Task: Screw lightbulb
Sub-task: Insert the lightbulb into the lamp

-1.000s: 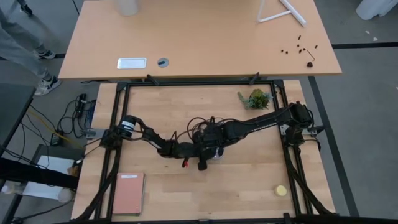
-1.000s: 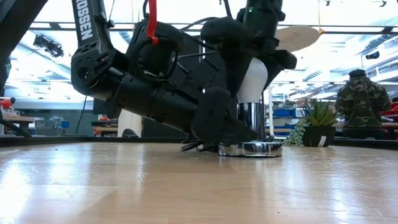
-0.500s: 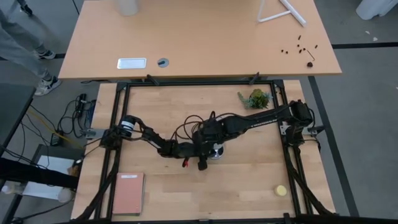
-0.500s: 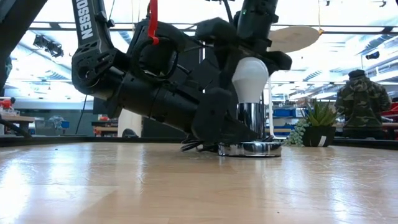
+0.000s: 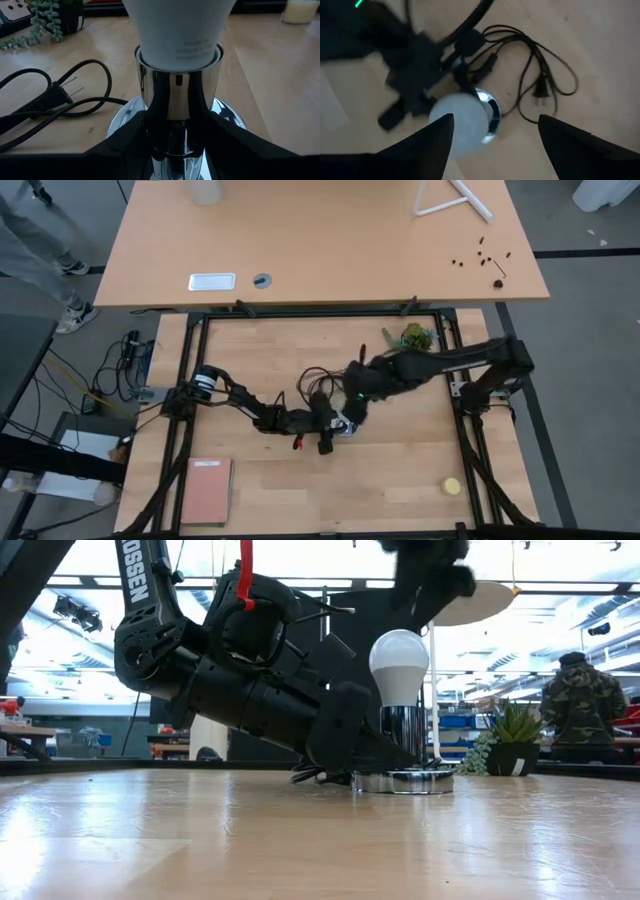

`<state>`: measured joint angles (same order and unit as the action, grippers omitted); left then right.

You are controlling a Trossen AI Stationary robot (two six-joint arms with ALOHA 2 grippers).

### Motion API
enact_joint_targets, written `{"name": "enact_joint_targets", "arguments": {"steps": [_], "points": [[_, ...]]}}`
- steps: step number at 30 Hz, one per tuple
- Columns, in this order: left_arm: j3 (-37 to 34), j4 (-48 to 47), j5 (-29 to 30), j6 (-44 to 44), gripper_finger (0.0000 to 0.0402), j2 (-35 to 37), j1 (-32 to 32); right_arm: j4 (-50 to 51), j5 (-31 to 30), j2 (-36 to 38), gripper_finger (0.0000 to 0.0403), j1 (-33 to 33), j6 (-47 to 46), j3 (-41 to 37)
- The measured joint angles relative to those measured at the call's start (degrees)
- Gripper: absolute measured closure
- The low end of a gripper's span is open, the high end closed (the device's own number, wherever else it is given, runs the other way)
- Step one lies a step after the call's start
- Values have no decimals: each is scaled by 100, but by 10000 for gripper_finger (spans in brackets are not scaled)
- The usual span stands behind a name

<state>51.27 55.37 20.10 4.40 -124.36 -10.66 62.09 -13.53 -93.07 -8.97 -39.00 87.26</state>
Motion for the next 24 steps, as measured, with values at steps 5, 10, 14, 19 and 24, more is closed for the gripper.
{"name": "enact_joint_targets", "arguments": {"steps": [5,10,14,19,24], "points": [[0,2,-6,-60,206,0,0,-429,-857,373,105,-660,544,-542],[-2,0,-31,-143,206,0,2,-2183,-941,916,109,-1045,511,-1968],[-2,2,-39,-250,206,0,2,-3544,-953,1170,116,-1234,673,-3180],[-2,2,-44,-258,206,0,2,-5163,-1077,1238,123,-1270,1151,-4348],[-2,1,-52,-241,206,0,2,-6314,-1057,1245,126,-1157,1676,-5021]]}}
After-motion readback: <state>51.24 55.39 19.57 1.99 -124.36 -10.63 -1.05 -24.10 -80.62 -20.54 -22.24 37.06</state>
